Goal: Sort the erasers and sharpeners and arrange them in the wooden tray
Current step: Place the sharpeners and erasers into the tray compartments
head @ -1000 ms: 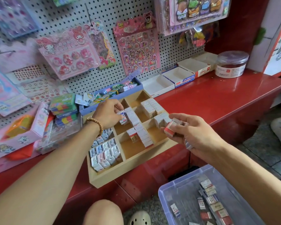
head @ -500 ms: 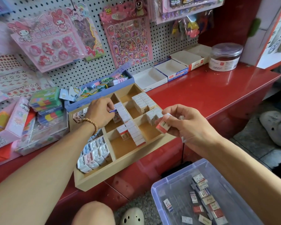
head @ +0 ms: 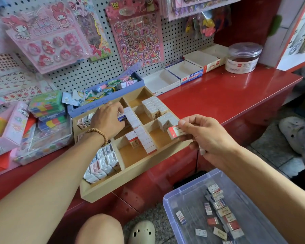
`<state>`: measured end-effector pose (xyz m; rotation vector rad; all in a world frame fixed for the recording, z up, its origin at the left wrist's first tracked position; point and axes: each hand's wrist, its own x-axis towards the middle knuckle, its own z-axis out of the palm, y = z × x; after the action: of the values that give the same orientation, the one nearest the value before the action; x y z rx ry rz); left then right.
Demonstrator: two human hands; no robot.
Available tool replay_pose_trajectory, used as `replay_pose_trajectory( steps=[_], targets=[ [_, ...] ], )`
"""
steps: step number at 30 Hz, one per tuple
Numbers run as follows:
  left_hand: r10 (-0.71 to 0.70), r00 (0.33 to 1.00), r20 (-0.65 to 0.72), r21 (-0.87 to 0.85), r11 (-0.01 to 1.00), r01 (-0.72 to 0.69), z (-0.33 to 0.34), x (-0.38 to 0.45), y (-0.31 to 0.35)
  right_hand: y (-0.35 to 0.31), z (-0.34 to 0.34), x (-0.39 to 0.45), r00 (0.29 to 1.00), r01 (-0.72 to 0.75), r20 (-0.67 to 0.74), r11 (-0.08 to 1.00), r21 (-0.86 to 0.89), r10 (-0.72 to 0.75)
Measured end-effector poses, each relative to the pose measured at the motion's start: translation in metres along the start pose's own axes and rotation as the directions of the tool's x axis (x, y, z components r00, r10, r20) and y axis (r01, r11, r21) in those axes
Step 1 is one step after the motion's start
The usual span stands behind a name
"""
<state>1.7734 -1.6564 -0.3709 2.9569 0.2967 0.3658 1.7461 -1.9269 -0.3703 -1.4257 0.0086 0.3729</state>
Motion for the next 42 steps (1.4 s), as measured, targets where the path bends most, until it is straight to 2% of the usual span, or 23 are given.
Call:
replay_pose_trajectory(
  steps=[2,4,5,7,8,10,13,16,17,19,22,25,28,31,33,37,42],
  targets=[
    [-0.004,0.996,-0.091,-0.004,1.0,0.003,-0.008,-0.006,0.004,-0.002,0.001,-0.002,1.0,-0.007,0.009,0.999,0.051,0.006],
    [-0.024,0.987,-0.16,-0.243,0.97,-0.016,-0.02,-0.021,0.02,-0.004,0.002,-0.004,0.999,0.001,0.042,0.997,0.083,-0.004],
    [-0.04,0.994,-0.1,-0.436,0.9,-0.007,-0.026,-0.032,0.033,-0.004,0.003,-0.005,0.998,0.007,0.058,0.996,0.094,-0.013],
    [0.028,0.987,0.159,-0.722,0.685,0.097,-0.037,-0.055,0.06,-0.006,0.007,-0.008,0.996,0.014,0.087,0.994,0.109,-0.023],
    [0.089,0.966,0.241,-0.77,0.624,0.134,-0.04,-0.066,0.07,-0.007,0.009,-0.009,0.995,0.017,0.099,0.994,0.112,-0.028],
    [0.139,0.952,0.273,-0.806,0.573,0.147,-0.043,-0.081,0.084,-0.008,0.013,-0.013,0.992,0.031,0.116,0.994,0.102,-0.043],
    [0.093,0.96,0.263,-0.841,0.511,0.181,-0.047,-0.09,0.09,-0.007,0.016,-0.02,0.99,0.038,0.131,0.996,0.08,-0.048],
    [0.048,0.957,0.287,-0.84,0.493,0.227,-0.058,-0.093,0.087,-0.008,0.018,-0.027,0.991,-0.016,0.136,0.999,0.039,0.011],
    [0.02,0.959,0.282,-0.834,0.499,0.235,-0.062,-0.093,0.083,-0.009,0.017,-0.029,0.992,-0.015,0.124,1.0,-0.024,0.018],
    [-0.037,0.97,0.24,-0.786,0.579,0.217,-0.071,-0.09,0.071,-0.007,0.014,-0.032,0.995,0.013,0.104,0.987,-0.163,0.004],
    [-0.086,0.978,0.187,-0.674,0.713,0.192,-0.077,-0.084,0.048,-0.003,0.01,-0.033,0.998,0.001,0.065,0.974,-0.227,0.014],
    [-0.101,0.973,0.21,-0.6,0.772,0.209,-0.075,-0.079,0.029,0.001,0.006,-0.031,0.991,-0.128,0.014,0.986,-0.112,0.13],
    [-0.042,0.962,0.271,-0.498,0.849,0.177,-0.068,-0.08,0.021,0.003,0.004,-0.031,0.967,-0.253,0.041,0.964,0.08,0.25],
    [0.011,0.951,0.308,-0.391,0.913,0.116,-0.057,-0.08,0.023,0.003,0.004,-0.032,0.963,-0.269,0.076,0.924,0.272,0.259],
    [0.023,0.959,0.283,-0.336,0.939,0.077,-0.048,-0.078,0.025,0.004,0.004,-0.033,0.967,-0.254,0.088,0.906,0.338,0.238],
    [0.027,0.979,0.201,-0.324,0.945,0.041,-0.031,-0.072,0.027,0.003,0.002,-0.033,0.973,-0.229,0.072,0.917,0.326,0.217],
    [0.058,0.989,0.135,-0.26,0.965,-0.021,-0.014,-0.075,0.03,0.004,-0.004,-0.033,0.971,-0.206,0.17,0.944,0.258,0.166]
  ],
)
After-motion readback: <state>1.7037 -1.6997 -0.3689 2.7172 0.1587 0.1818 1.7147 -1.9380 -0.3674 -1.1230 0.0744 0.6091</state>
